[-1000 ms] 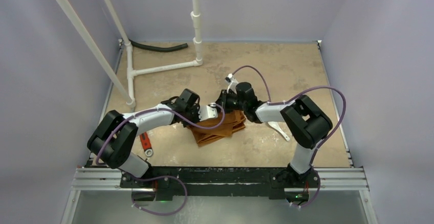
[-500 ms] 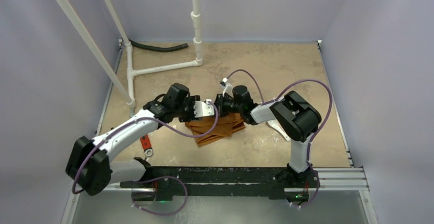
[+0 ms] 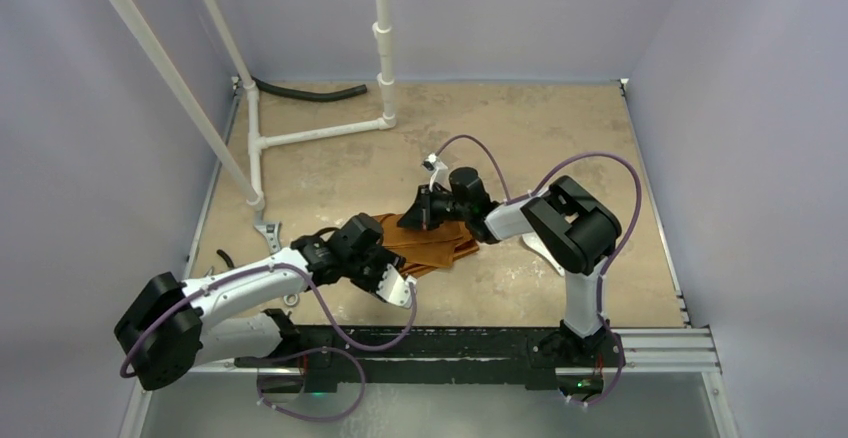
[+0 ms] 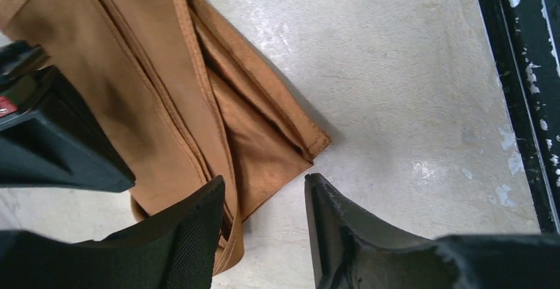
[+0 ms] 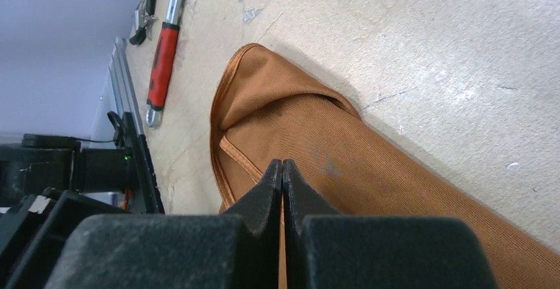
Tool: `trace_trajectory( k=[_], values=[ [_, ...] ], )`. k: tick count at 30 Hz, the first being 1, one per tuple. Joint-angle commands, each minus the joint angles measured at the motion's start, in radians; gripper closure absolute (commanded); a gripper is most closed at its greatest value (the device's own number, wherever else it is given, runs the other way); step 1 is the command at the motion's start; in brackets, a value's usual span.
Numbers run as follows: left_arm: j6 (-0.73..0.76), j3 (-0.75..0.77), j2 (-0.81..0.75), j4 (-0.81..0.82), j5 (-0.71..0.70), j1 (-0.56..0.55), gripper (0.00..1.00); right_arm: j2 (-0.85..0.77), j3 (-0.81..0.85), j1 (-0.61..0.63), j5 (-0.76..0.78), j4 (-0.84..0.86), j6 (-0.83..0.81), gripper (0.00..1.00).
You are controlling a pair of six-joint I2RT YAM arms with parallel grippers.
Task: Fold the napkin into a case and place the utensils inside
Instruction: Grasp the top corner of the smaller rectangle folded napkin from the folded napkin.
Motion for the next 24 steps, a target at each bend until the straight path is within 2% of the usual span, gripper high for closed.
trace_trajectory(
  k=[1,8,16,19,24],
  values=[
    [0.072,-0.036,0.025,0.081,0.036,-0.011,0.54,-0.001,0.006,0.018,0.016,0.009,-0.06,1.0],
    [0.141,-0.091,0.01,0.088,0.041,-0.034,0.53,0.004,-0.019,0.024,0.041,0.005,-0.082,1.0],
    [0.128,-0.119,0.069,0.174,-0.012,-0.072,0.52,0.014,-0.071,0.025,0.077,0.036,-0.091,1.0],
    [0.103,-0.12,0.105,0.203,-0.069,-0.079,0.6,0.014,-0.092,0.026,0.089,0.053,-0.088,1.0],
    [0.043,-0.104,0.109,0.212,-0.123,-0.081,0.83,0.019,-0.12,0.026,0.105,0.071,-0.086,1.0]
  ],
)
